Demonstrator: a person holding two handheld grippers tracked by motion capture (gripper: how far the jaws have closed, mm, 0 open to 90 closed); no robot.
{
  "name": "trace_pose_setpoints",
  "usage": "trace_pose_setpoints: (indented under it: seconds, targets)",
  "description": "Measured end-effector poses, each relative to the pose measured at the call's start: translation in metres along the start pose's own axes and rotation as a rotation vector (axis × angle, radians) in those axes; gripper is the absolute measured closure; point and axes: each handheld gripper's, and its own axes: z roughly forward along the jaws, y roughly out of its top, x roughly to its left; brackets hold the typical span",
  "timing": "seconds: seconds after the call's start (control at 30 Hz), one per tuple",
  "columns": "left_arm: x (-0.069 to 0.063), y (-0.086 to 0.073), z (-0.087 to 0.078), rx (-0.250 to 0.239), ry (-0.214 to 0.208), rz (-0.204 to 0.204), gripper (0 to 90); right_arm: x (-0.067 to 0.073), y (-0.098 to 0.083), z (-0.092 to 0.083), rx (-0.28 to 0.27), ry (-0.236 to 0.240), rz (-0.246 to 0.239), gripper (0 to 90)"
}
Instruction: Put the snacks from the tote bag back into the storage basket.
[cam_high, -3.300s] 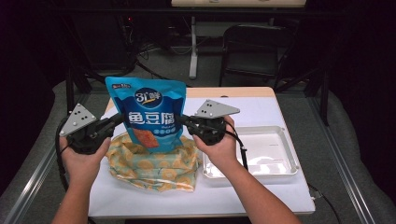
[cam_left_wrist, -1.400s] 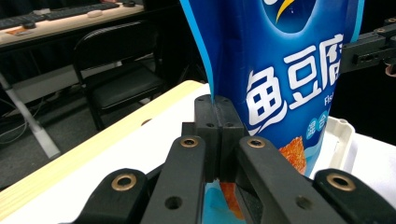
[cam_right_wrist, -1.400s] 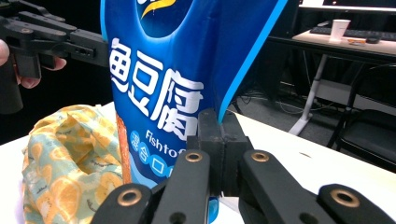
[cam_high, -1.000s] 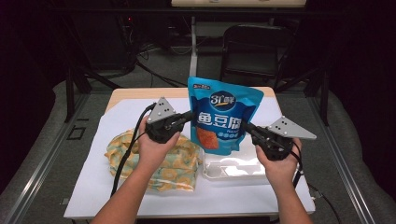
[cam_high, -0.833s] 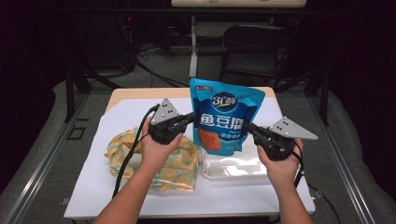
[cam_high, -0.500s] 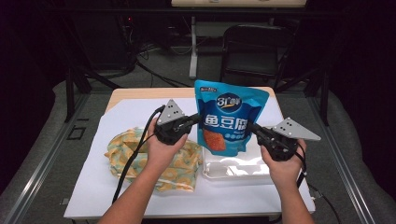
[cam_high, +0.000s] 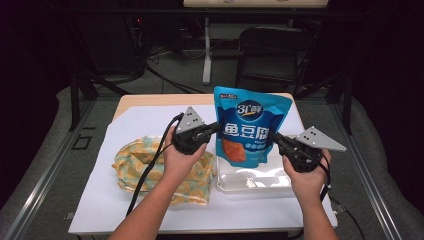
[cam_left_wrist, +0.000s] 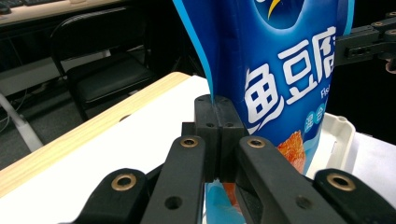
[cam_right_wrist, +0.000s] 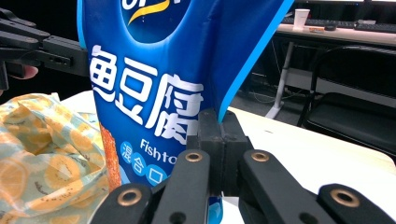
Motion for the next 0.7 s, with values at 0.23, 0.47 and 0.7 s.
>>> trace_pose_setpoints:
  seconds: [0.23,0.47,0.7]
  targets:
    - [0.000,-0.004,0.007,0.013,-0.001,-0.004,90.0,-0.003,-0.005,0.003,0.011,-0.011,0.011,90.0]
    - [0.000,-0.010,0.015,0.030,-0.007,-0.008,90.0,-0.006,-0.012,0.006,0.032,-0.029,0.016,90.0]
    - [0.001,-0.014,0.025,0.048,-0.003,-0.017,90.0,-0.011,-0.018,0.010,0.046,-0.039,0.022,90.0]
